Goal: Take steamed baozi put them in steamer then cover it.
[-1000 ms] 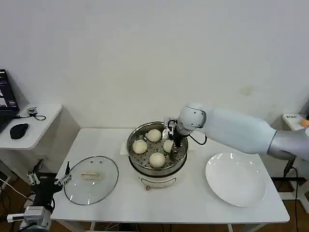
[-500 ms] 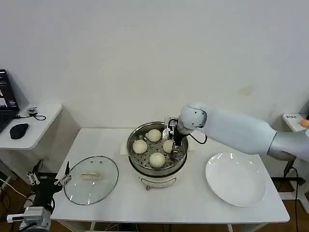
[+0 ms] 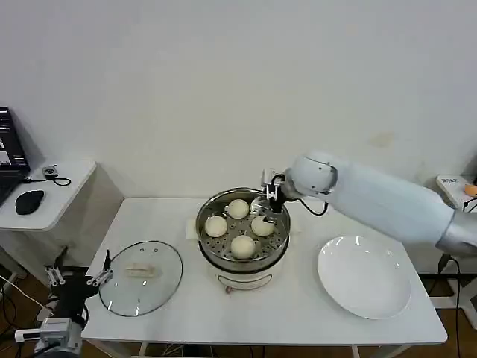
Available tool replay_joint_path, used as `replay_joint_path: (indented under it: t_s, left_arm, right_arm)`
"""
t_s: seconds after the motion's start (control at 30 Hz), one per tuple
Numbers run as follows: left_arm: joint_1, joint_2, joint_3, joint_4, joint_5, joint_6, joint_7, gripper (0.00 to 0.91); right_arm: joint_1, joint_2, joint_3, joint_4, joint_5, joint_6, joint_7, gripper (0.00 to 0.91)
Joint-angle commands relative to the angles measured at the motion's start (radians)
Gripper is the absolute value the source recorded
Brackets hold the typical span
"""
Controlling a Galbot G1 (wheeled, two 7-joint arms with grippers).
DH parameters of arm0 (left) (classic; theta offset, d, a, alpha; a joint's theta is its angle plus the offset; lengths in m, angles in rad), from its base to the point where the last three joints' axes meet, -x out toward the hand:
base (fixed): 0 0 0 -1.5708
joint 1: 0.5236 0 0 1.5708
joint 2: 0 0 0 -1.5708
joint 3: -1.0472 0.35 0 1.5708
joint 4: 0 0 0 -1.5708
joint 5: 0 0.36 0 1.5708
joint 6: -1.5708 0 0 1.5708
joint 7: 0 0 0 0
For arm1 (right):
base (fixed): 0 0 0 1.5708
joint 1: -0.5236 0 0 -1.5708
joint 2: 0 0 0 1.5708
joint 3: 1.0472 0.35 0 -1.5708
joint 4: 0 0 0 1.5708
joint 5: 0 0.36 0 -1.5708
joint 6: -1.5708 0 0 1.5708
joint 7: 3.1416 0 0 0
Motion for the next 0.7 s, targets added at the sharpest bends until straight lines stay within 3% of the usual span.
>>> replay_joint_path:
  t_s: [0.03, 0.07, 0.2, 0.4, 0.47, 0.6, 0.7]
  left_arm:
    - [-0.011, 0.001, 0.023, 0.016, -0.012, 0.014, -0.013, 0.907]
    - [-0.012, 0.001, 0.025, 0.020, -0.012, 0.016, -0.019, 0.907]
    - [-0.011, 0.008, 0.045, 0.032, -0.014, 0.009, -0.034, 0.907]
    - [-0.012, 0.015, 0.075, 0.073, 0.047, -0.040, -0.055, 0.907]
    - [-0.015, 0.018, 0.078, 0.089, 0.071, -0.059, -0.053, 0.907]
    - [-0.027, 0.042, 0.083, 0.119, 0.189, -0.079, -0.072, 0.907]
    - [-0.046, 0.065, 0.090, 0.152, 0.312, -0.085, -0.075, 0.907]
  right_arm:
    - [-0.391, -0.167, 0.368, 0.232, 0.021, 0.138, 0.495, 0.907]
    - [-0.502, -0.173, 0.464, 0.249, -0.011, 0.175, 0.558, 0.907]
    - [-0.766, -0.144, 0.752, 0.265, -0.093, 0.338, 0.630, 0.907]
    - [-1.137, 0.010, 1.236, 0.282, -0.295, 0.546, 0.563, 0.907]
    - [-1.220, 0.064, 1.334, 0.289, -0.293, 0.576, 0.549, 0.907]
    - [-1.443, 0.200, 1.564, 0.294, -0.290, 0.739, 0.502, 0.907]
    - [-1.575, 0.284, 1.700, 0.302, -0.242, 0.812, 0.454, 0.907]
